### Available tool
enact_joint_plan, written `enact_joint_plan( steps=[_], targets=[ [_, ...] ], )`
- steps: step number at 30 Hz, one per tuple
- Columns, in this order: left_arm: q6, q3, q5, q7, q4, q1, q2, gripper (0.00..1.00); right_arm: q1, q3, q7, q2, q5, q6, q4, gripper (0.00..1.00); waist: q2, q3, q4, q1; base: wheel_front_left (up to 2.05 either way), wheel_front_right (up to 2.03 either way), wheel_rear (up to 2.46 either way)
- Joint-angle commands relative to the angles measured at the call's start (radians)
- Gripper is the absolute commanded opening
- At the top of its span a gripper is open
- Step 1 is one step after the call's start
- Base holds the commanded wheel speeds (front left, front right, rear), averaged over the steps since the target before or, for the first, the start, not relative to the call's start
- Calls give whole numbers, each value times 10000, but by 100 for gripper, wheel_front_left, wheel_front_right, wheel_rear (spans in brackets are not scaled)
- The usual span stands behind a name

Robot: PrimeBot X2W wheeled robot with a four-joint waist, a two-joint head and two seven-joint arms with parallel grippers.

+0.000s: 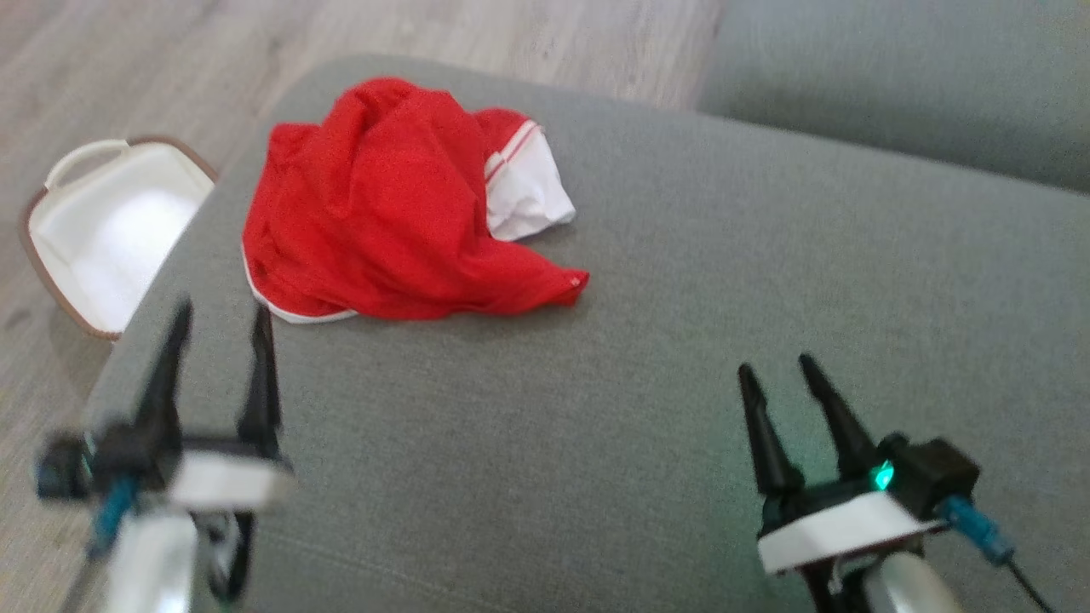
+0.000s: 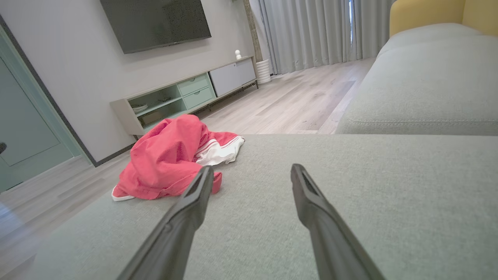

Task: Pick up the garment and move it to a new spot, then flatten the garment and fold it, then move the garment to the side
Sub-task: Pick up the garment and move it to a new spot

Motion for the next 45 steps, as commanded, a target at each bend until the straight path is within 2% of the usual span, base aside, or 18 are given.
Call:
enact_joint_plan(
  steps=[1, 7, 10, 16, 22, 28, 29, 30, 33, 38, 40, 45],
  targets=[
    [-122, 348, 109, 45, -103, -1373, 548, 100, -675, 34, -136, -72, -219, -7, -509, 100, 0, 688, -315, 0, 0, 0, 0],
    [-415, 100, -186, 1146, 1328, -4398, 2032, 100, -1137, -501, -136, -72, -945, -7, -1044, 100, 0, 1874, -711, 0, 0, 0, 0],
    [-454, -226, -428, 1668, 2060, -5241, 2412, 100, -1274, -654, -136, -72, -1162, -7, -1193, 100, 0, 2218, -857, 0, 0, 0, 0],
    [-470, -2443, -2522, 3311, 3935, -6880, 3291, 100, -1594, -1051, -136, -72, -1521, -7, -1602, 100, 0, 2983, -1276, 0, 0, 0, 0],
    [-472, -4078, -4269, 3857, 5055, -7575, 3920, 100, -1797, -1080, -136, -72, -1681, -7, -1757, 100, 0, 3373, -1604, 0, 0, 0, 0],
    [-472, -5024, -5559, 3800, 5666, -7823, 4037, 100, -1854, -1104, -136, -72, -1716, -7, -1839, 100, 0, 3529, -1787, 0, 0, 0, 0],
    [-472, -5133, -5769, 3794, 5745, -7866, 4064, 44, -1859, -1113, -136, -72, -1720, -7, -1840, 100, 0, 3543, -1802, 0, 0, 0, 0],
    [-472, -5244, -5931, 3737, 5803, -7920, 4105, 0, -1868, -1116, -136, -72, -1722, -7, -1837, 100, 0, 3550, -1814, 0, 0, 0, 0],
    [-473, -5433, -6197, 3092, 5891, -8191, 4274, 0, -1894, -1126, -136, -72, -1708, -7, -1805, 100, 0, 3507, -1838, 0, 0, 0, 0],
    [-473, -5374, -6347, 1261, 5790, -8793, 4376, 0, -1867, -1152, -136, -72, -1554, -7, -1701, 100, 0, 3176, -1790, 0, 0, 0, 0],
    [-473, -5422, -6639, 651, 5289, -8939, 4302, 0, -1842, -1102, -136, -72, -1430, -7, -1657, 100, 0, 2995, -1788, 0, 0, 0, 0],
    [-473, -5416, -6693, 21, 3731, -9296, 4719, 0, -1766, -907, -136, -72, -1074, -7, -1525, 100, 0, 2422, -1915, 0, 0, 0, 0]
  ],
)
